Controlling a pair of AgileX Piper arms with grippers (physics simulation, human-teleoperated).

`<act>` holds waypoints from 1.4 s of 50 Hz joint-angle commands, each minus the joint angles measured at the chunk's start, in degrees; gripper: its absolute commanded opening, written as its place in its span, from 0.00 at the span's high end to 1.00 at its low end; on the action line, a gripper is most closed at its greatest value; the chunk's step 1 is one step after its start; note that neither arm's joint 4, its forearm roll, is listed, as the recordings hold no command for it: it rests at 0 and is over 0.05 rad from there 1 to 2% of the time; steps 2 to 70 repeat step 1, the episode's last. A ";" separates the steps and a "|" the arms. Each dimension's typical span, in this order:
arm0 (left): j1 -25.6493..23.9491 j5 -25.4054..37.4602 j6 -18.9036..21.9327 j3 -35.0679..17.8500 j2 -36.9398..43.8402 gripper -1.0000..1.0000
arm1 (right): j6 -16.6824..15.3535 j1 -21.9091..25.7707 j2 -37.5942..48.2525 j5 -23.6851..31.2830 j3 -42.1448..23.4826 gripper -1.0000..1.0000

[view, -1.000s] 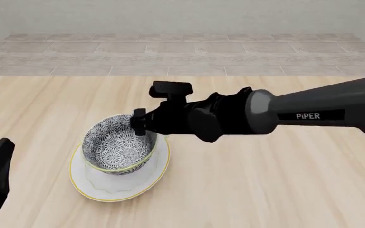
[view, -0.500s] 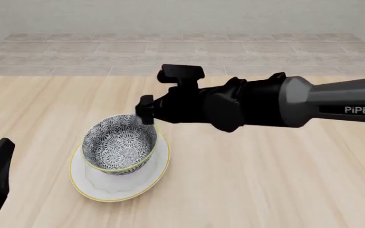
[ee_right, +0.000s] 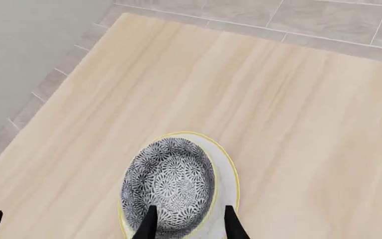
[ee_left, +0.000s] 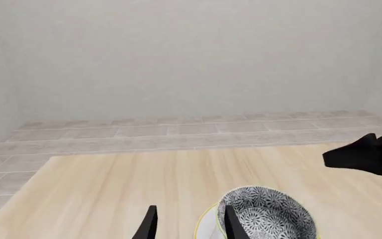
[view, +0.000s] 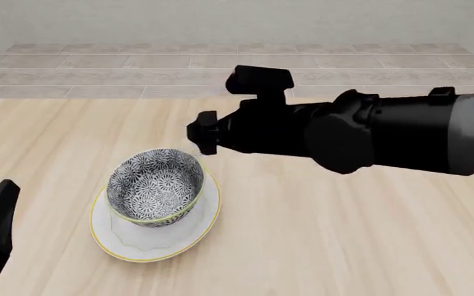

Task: Put the bowl on the plate.

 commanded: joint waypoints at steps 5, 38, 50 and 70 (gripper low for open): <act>-0.01 0.30 -0.13 -0.06 0.00 0.00 | 0.19 0.17 -5.94 -0.82 4.53 0.00; -0.01 0.30 -0.13 -0.06 0.00 0.00 | 0.19 0.17 -5.94 -0.82 4.53 0.00; -0.01 0.30 -0.13 -0.06 0.00 0.00 | 0.19 0.17 -5.94 -0.82 4.53 0.00; -0.01 0.30 -0.13 -0.06 0.00 0.00 | 0.19 0.17 -5.94 -0.82 4.53 0.00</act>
